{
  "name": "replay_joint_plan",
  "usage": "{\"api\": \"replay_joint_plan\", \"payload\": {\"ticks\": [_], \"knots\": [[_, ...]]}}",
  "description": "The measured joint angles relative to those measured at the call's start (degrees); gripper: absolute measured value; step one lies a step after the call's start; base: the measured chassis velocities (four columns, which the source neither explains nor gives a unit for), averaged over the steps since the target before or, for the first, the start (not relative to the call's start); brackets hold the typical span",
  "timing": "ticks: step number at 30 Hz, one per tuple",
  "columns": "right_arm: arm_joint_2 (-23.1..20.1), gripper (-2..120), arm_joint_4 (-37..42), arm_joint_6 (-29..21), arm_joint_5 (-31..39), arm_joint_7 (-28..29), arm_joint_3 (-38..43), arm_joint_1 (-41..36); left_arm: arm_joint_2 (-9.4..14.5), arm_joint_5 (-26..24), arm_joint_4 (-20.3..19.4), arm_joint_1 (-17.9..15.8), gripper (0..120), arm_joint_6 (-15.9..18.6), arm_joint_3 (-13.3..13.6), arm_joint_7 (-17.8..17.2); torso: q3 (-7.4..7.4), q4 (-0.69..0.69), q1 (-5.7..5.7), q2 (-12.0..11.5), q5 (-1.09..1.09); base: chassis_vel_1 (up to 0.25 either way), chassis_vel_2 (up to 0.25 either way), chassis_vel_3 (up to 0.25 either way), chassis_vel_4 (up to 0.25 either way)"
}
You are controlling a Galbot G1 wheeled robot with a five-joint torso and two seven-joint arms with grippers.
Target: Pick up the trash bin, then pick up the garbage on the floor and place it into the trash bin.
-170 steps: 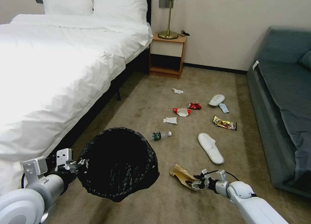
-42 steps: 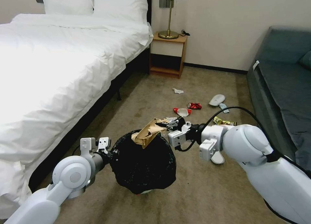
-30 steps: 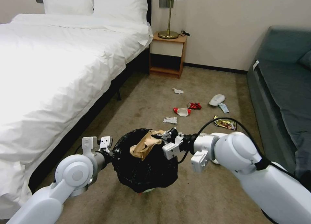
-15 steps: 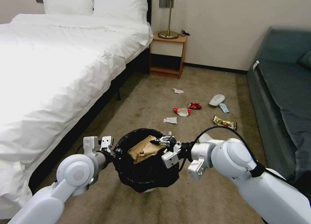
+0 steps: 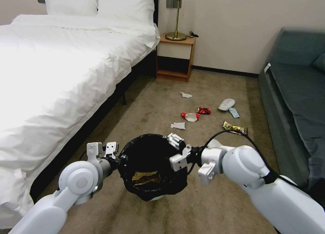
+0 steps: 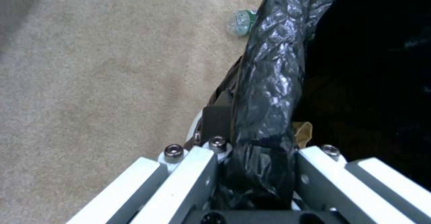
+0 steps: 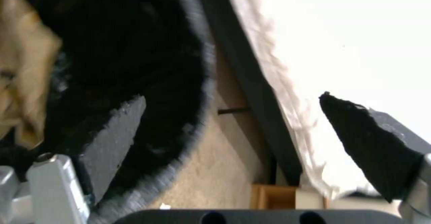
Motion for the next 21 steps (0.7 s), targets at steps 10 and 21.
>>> {"api": "replay_joint_plan", "payload": {"ticks": [10,21], "knots": [[-3.66,100,1.42,-10.39,25.77,14.43,11.25,-7.63,0.4,-0.02,-1.61,2.54,3,0.0,-3.62,0.37,0.0,0.0,0.0,0.0,0.0,0.0,0.0,0.0,0.0],[-1.93,100,0.14,-11.36,43.58,29.51,24.71,-22.56,1.01,2.17,-6.3,10.77,3,0.01,-11.26,2.55,-0.01,0.02,0.0,0.0,-0.01,0.0,0.0,0.0,0.0]]}}
